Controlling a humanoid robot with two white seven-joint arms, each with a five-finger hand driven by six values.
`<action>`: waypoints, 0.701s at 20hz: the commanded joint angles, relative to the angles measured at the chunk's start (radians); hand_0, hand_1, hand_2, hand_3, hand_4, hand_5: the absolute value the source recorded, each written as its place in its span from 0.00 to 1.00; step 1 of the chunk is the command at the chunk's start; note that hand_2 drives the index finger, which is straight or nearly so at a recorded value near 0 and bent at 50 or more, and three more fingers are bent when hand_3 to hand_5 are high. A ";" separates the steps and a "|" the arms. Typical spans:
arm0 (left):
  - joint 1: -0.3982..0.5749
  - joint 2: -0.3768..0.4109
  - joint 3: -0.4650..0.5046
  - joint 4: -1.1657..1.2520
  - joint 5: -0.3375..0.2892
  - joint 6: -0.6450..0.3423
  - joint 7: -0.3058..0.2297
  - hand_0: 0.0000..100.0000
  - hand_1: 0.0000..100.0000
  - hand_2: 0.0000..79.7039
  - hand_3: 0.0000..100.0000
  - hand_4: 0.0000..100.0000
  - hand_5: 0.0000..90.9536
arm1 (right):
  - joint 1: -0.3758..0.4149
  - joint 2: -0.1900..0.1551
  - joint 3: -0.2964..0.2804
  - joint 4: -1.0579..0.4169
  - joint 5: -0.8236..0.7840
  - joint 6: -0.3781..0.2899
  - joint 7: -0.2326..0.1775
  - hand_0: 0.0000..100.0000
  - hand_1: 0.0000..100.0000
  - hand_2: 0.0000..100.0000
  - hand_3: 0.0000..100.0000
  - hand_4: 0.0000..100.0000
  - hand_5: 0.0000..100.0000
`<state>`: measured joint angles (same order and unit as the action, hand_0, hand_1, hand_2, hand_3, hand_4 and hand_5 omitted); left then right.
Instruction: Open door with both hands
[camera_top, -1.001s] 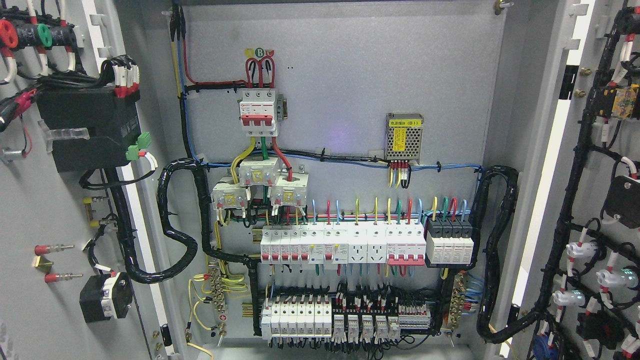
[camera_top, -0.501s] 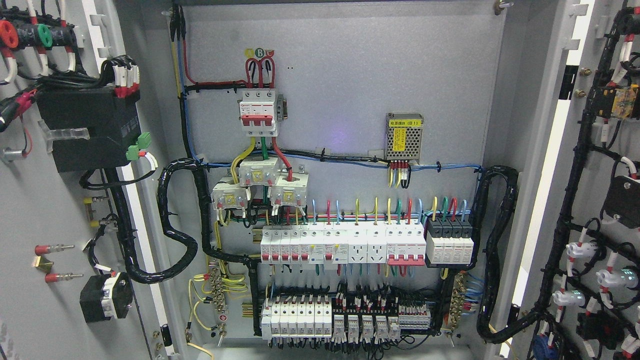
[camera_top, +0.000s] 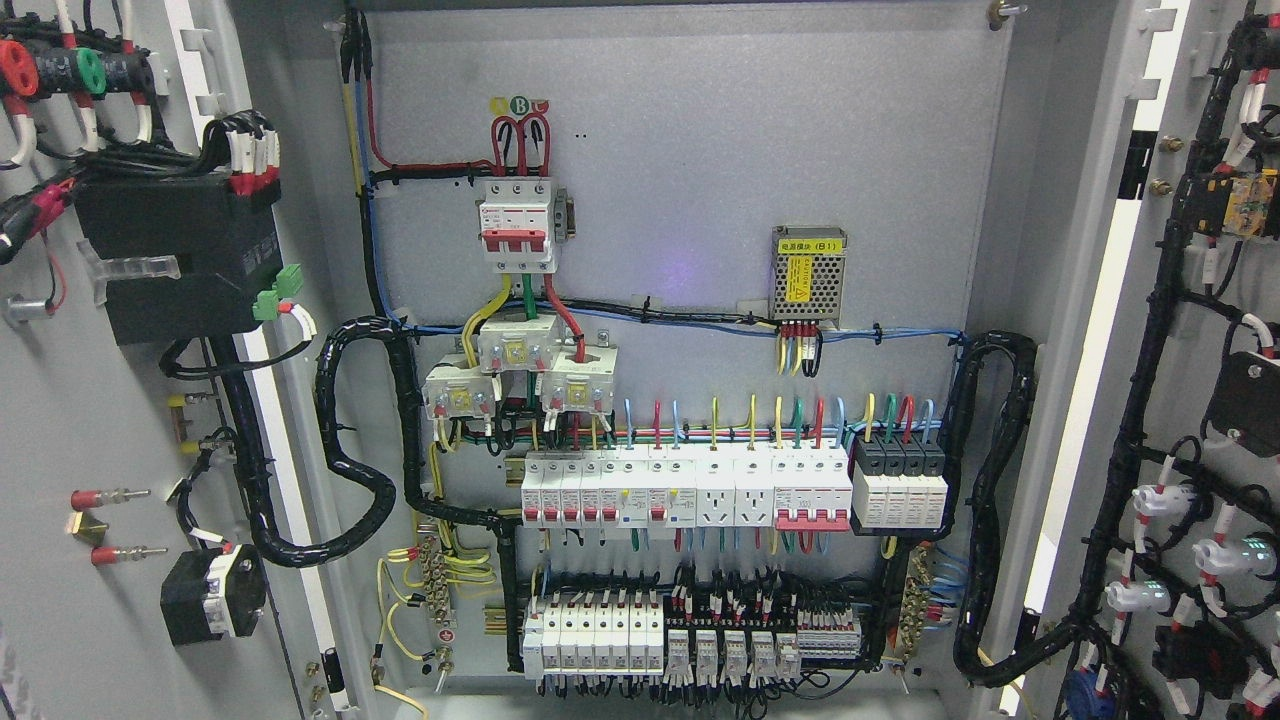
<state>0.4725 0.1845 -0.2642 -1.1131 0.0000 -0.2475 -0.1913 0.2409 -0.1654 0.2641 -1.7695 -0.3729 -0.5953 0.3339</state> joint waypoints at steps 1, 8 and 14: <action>0.021 0.147 -0.093 -0.422 -0.015 -0.078 0.009 0.00 0.00 0.00 0.00 0.04 0.00 | 0.023 -0.014 -0.048 -0.025 -0.001 -0.015 -0.001 0.00 0.00 0.00 0.00 0.00 0.00; 0.052 0.150 -0.092 -0.571 -0.017 -0.216 0.004 0.00 0.00 0.00 0.00 0.04 0.00 | 0.031 -0.034 -0.111 -0.180 -0.003 0.112 -0.024 0.00 0.00 0.00 0.00 0.00 0.00; 0.071 0.125 -0.057 -0.704 -0.017 -0.217 0.001 0.00 0.00 0.00 0.00 0.04 0.00 | 0.066 -0.040 -0.121 -0.280 -0.003 0.114 -0.030 0.00 0.00 0.00 0.00 0.00 0.00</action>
<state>0.5252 0.2895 -0.3240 -1.5342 0.0000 -0.4606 -0.1874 0.2841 -0.1893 0.1901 -1.9034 -0.3755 -0.4848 0.3050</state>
